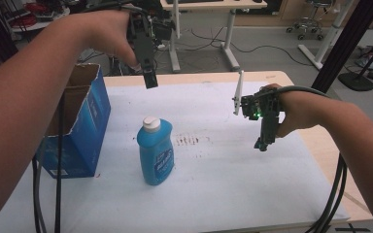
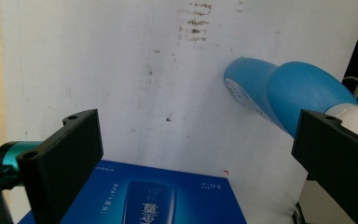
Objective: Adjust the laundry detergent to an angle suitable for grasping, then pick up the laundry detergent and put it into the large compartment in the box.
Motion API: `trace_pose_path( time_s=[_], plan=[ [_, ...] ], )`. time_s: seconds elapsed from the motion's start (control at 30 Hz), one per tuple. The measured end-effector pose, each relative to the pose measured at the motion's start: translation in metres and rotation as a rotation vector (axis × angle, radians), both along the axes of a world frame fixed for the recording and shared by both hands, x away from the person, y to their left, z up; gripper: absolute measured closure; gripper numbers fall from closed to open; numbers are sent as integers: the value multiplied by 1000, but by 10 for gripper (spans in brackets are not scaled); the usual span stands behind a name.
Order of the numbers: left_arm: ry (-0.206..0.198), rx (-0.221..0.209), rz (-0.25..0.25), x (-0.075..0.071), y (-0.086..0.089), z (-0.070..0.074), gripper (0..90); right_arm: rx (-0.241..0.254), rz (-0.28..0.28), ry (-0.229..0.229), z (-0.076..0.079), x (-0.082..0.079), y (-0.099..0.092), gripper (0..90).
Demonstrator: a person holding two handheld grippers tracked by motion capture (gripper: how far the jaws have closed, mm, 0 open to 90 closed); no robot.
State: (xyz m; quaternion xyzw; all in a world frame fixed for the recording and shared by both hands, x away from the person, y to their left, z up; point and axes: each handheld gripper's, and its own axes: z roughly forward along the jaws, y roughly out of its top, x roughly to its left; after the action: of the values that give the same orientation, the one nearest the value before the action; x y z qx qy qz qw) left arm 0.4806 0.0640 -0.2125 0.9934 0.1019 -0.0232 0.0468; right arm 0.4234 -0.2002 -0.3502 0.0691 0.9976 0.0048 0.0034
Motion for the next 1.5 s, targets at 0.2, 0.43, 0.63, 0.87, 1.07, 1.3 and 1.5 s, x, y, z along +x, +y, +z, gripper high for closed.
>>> trace_pose_path(
  time_s=[0.2,0.43,0.63,0.87,1.07,1.3,1.5],
  plan=[
    [1,-2,-1,0,-2,-2,18,-12,4,-3,-2,-1,1,23],
    [6,3,11,0,-1,-4,18,-2,8,-11,1,-2,1,23],
    [4,-5,13,-2,-1,-2,18,-2,-1,-11,2,-2,-1,24],
    [5,6,14,-1,-2,-4,18,4,-2,-22,3,-2,-2,24],
    [3,2,14,-2,-1,-2,18,9,-6,-22,4,-2,-2,24],
    [0,11,33,-1,2,-2,18,-9,3,-15,0,0,0,24],
    [-13,-2,87,-10,6,-1,18,-26,9,-25,-3,1,2,24]
  ],
)
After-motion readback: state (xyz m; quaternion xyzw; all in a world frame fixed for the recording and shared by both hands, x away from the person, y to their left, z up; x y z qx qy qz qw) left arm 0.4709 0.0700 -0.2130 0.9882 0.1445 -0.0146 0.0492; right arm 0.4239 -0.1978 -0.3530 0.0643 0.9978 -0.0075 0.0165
